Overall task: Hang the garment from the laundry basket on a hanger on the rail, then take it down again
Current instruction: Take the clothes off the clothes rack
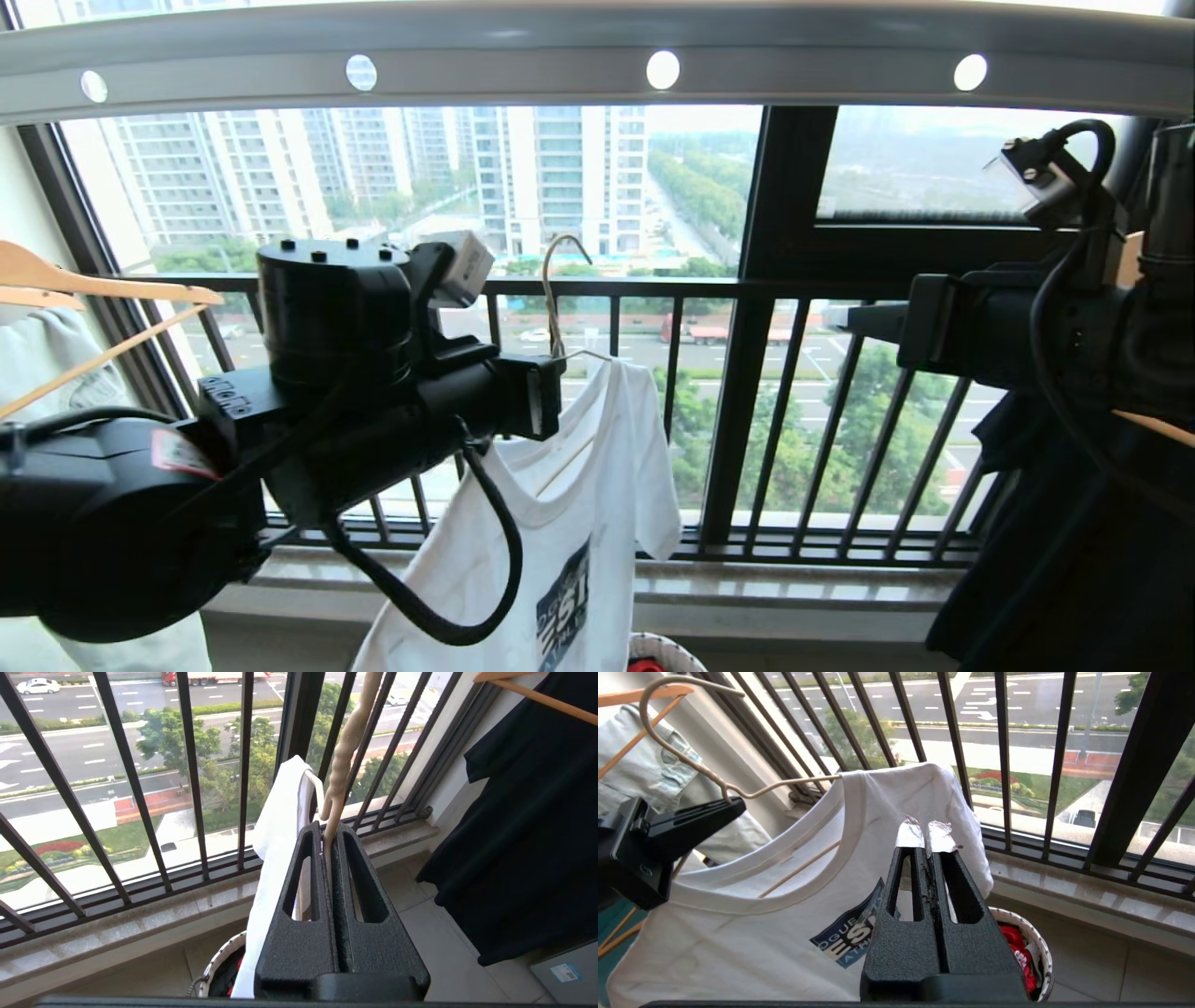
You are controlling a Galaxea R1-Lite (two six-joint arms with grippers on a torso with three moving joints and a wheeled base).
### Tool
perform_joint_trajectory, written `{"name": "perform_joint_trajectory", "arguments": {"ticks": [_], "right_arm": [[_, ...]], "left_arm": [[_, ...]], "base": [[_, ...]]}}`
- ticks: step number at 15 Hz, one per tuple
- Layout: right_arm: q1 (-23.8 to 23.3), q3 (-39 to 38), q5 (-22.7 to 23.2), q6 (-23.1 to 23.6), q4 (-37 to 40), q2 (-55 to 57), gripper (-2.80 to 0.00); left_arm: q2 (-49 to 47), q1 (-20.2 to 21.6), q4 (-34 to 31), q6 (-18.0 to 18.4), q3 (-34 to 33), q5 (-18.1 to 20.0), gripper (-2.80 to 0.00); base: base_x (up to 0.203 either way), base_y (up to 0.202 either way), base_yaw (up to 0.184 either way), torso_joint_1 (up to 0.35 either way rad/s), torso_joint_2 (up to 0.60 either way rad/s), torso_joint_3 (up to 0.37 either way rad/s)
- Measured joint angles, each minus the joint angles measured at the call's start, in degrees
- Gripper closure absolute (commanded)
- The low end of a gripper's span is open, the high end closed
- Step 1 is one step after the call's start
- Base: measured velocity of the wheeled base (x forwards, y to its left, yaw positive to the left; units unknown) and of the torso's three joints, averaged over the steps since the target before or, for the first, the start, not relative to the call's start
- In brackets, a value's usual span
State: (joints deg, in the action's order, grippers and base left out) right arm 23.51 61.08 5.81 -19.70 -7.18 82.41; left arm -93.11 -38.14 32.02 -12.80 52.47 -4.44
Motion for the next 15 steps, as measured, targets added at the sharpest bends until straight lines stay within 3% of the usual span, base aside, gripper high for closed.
{"name": "perform_joint_trajectory", "arguments": {"ticks": [3,5,12,13,15], "right_arm": [[-0.09,2.59,0.05,-0.55,-0.61,7.25,0.0],[0.15,3.06,0.0,-1.08,-1.48,11.68,0.0],[1.15,3.23,-0.82,-5.21,-5.75,19.73,0.0],[1.26,3.2,-1.89,-5.53,-7.31,21.16,-2.69],[2.38,2.75,-4.65,-5.74,-9.93,23.36,-2.8]], "left_arm": [[-4.96,0.33,3.82,0.92,1.67,-0.81,0.0],[-6.9,0.13,8.72,1.21,1.5,-3.59,0.0],[-9.63,-1.84,12.37,-0.39,0.62,-5.75,0.0],[-9.94,-1.9,12.41,-0.45,0.59,-5.8,0.0],[-10.31,-1.99,12.43,-0.45,0.56,-6.31,0.0]], "base": [[0.0,0.0,0.0,0.0,0.0,0.0],[0.0,0.0,0.0,0.0,0.0,0.0],[0.0,0.0,0.0,0.0,0.0,0.0],[0.0,0.0,0.0,0.0,0.0,0.0],[0.0,0.0,0.0,0.0,0.0,0.0]]}}
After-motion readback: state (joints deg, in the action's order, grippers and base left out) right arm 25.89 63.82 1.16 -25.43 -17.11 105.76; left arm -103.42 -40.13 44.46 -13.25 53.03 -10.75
